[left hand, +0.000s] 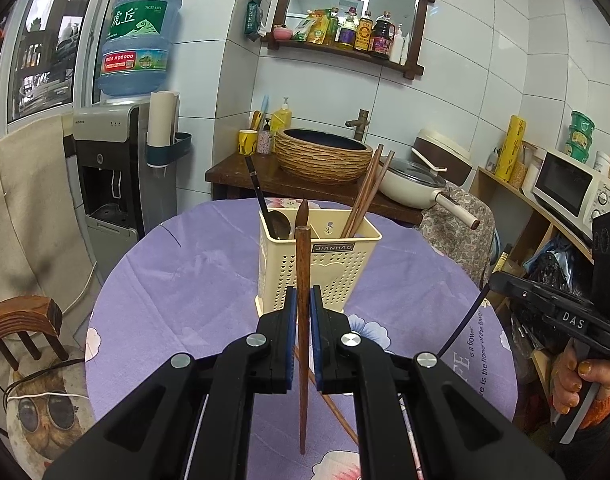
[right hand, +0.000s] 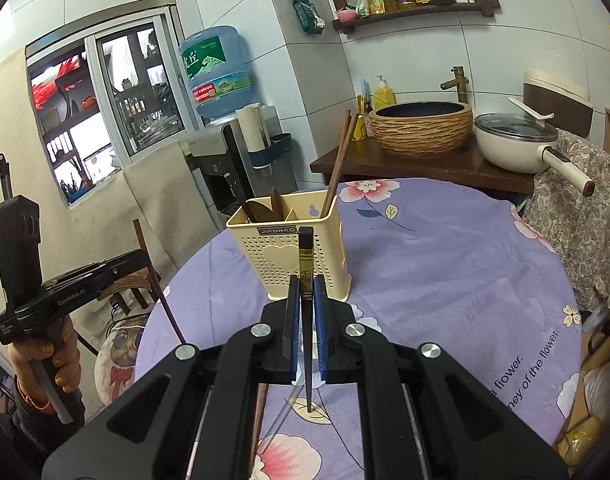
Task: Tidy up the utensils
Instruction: 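Lift and carry the gold-tipped stick with the right tool above the holder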
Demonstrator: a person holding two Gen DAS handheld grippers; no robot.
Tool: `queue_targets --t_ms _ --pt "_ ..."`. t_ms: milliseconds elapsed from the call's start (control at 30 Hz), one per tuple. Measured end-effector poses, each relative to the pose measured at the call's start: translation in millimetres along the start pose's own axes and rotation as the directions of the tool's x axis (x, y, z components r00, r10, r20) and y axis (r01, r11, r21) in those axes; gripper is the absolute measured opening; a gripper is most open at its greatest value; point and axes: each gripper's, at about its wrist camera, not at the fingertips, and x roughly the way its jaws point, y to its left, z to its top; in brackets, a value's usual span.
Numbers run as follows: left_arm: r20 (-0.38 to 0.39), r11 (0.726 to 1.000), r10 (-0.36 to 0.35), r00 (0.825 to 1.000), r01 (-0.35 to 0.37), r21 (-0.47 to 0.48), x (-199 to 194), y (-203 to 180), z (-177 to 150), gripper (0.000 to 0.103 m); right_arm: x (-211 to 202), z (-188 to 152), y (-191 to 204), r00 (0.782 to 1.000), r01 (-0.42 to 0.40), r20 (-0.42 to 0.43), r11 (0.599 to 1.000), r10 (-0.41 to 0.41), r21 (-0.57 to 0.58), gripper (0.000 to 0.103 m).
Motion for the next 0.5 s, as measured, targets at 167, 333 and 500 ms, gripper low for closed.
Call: queue_targets --t_ms 167,333,500 --pt "0.02 1.0 -0.003 1.0 0.002 0.007 -6 1 5 0.007 -6 6 6 1.0 -0.002 0.017 1.0 0.002 -0.018 0.007" --pt "0.036 1.0 -0.011 0.999 0.01 0.024 -10 -1 15 0.007 -10 16 10 1.0 -0.021 0.017 1.0 0.021 -0.017 0.007" --pt "0.054 0.999 -0.026 0.998 0.024 0.045 -14 -3 30 0.007 -15 29 17 0.999 -0.022 0.033 0.999 0.023 -0.039 0.007"
